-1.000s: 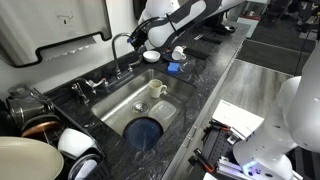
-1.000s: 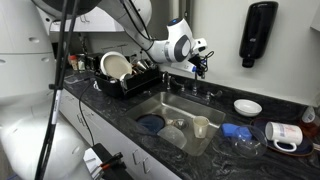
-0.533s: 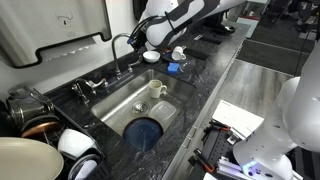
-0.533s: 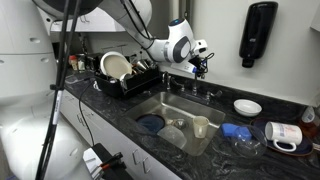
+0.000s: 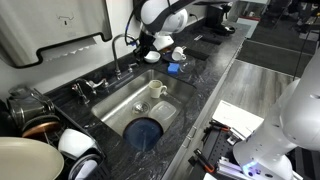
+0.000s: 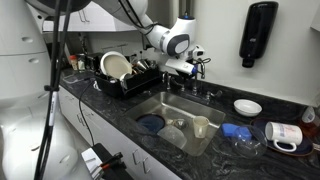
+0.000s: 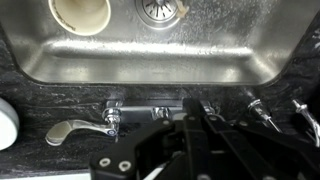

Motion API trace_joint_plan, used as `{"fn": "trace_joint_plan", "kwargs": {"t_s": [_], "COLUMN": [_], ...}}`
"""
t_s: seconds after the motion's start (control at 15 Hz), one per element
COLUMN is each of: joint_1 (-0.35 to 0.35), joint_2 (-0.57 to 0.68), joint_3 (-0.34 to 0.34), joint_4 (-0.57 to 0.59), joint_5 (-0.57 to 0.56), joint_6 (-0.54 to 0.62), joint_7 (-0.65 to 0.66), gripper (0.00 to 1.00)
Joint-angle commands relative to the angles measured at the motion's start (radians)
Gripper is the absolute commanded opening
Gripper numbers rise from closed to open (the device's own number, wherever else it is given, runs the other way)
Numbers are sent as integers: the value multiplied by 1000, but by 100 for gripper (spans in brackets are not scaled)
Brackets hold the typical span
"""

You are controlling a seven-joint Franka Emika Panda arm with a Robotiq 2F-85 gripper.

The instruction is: Slide the spout to the right

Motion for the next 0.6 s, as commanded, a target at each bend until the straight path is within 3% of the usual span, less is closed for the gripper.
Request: {"fn": "trace_joint_plan", "kwargs": {"t_s": [0.0, 0.53], "joint_1": [-11, 8], "joint_2": [-96, -268], "joint_3": [-38, -69], "joint_4": [-5, 15], "joint_5": [-114, -275], "joint_6": [-196, -478], "joint_7": [-10, -58], "gripper": [0, 0]}}
